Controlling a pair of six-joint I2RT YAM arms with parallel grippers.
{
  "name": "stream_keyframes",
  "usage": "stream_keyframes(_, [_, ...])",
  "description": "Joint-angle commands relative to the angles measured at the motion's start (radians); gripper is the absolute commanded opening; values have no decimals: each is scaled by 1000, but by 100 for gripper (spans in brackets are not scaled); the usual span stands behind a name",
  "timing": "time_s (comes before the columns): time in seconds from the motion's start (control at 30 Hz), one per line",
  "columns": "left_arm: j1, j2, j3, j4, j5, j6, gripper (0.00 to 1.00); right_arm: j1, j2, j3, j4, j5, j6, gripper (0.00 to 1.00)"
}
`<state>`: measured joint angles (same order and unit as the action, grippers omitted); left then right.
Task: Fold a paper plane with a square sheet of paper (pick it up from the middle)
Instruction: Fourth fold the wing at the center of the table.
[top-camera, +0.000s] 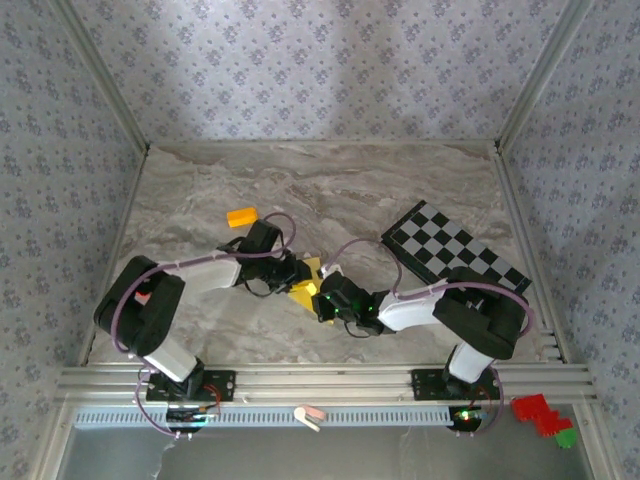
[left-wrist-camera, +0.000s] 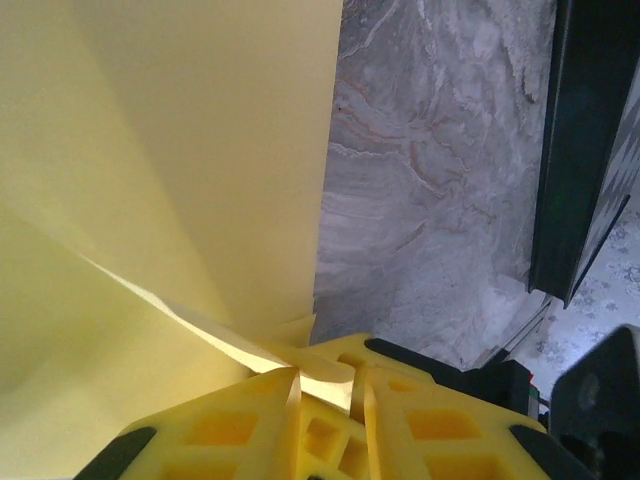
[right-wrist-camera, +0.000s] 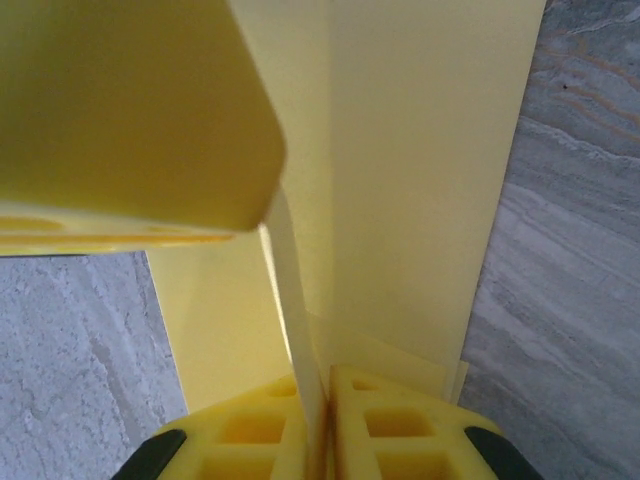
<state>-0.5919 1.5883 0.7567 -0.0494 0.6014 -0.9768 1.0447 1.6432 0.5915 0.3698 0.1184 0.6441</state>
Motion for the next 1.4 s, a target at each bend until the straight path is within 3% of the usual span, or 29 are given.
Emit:
stream_keyframes(0.0, [-8,22,34,22,29,19,23,-2,11,-26,-62,-25,13,13])
stream_keyframes(0.93, [-7,71,68,2,47,53,23,-64,17,46,-74,-89,-7,24])
stream_keyframes(1.37, [10,-12,73,-61,26,92,26,-94,-30,4,-48,-88,-69,6])
